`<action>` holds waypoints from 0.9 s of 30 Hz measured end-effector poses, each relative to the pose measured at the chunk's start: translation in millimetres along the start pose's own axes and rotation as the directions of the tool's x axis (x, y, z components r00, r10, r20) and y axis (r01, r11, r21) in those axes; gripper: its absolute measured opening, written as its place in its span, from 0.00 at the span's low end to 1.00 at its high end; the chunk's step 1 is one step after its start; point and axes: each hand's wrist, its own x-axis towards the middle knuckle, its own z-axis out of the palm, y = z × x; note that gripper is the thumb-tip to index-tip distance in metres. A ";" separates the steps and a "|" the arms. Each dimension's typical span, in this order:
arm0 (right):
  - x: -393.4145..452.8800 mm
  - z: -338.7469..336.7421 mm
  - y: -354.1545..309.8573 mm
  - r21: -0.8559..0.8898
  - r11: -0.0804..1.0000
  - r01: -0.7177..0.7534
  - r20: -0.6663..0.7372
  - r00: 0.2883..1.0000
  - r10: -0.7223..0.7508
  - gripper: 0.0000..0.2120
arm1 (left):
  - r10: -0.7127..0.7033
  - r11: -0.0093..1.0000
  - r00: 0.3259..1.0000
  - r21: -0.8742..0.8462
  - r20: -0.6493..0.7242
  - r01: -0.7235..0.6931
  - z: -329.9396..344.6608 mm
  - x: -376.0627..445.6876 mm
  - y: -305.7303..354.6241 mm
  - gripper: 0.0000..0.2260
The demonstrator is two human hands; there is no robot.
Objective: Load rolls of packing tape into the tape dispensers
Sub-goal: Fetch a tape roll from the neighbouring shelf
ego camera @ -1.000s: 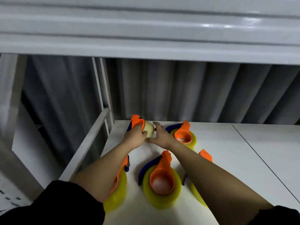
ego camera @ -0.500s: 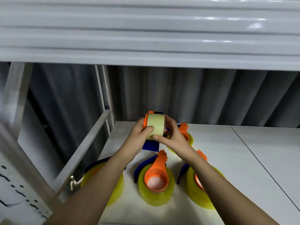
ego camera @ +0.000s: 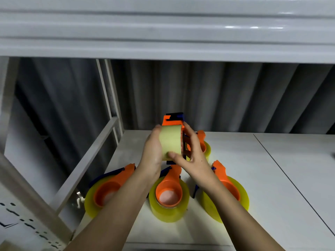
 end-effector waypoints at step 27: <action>6.2 -16.5 -9.3 0.011 0.999 -0.031 -0.046 0.998 0.031 0.37 | 0.078 0.996 0.995 0.056 -0.056 -0.075 -8.0 1.6 -1.9 0.17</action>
